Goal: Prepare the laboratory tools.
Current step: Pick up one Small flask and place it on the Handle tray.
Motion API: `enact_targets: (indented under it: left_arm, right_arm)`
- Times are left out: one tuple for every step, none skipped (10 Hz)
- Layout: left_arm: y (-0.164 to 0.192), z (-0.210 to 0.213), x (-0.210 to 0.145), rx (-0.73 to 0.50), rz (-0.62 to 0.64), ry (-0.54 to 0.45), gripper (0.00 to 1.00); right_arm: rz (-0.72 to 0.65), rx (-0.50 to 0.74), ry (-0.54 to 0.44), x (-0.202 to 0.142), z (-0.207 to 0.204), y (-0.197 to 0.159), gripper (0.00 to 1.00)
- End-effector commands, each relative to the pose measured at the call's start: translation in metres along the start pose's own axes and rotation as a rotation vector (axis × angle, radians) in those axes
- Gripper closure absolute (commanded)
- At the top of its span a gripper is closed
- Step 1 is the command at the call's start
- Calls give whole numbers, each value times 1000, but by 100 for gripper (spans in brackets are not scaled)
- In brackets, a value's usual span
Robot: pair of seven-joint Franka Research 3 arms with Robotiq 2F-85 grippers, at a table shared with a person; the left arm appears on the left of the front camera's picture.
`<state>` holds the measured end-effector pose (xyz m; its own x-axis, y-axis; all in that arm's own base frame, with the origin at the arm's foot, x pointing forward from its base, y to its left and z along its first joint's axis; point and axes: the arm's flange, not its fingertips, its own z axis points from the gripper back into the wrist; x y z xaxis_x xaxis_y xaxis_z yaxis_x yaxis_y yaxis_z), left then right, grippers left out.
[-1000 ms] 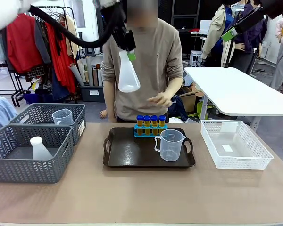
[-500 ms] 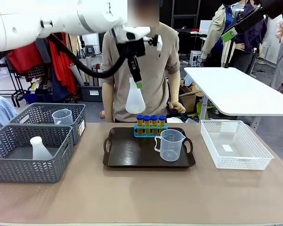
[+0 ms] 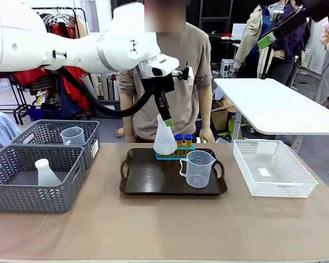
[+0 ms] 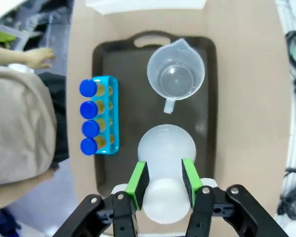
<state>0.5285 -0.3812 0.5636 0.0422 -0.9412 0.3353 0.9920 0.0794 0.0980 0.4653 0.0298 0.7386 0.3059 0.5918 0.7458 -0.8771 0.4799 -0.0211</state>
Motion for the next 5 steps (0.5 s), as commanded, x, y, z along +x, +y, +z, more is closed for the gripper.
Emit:
enact_targets:
  left_arm:
    - [1, -8, 1, -4, -36, 18, 100]
    - [1, -8, 1, -4, -36, 18, 100]
    - [0, 4, 0, 3, 1, -1, 100]
    - [-1, 1, -1, -6, -48, -18, 100]
    - [3, -18, -8, -5, -63, 4, 100]
  right_arm:
    - [4, -1, -1, 0, 1, 1, 0]
    - [4, -1, -1, 0, 1, 1, 0]
    - [4, -1, -1, 0, 1, 1, 0]
    - [4, -1, -1, 0, 1, 1, 0]
    - [4, -1, -1, 0, 1, 1, 0]
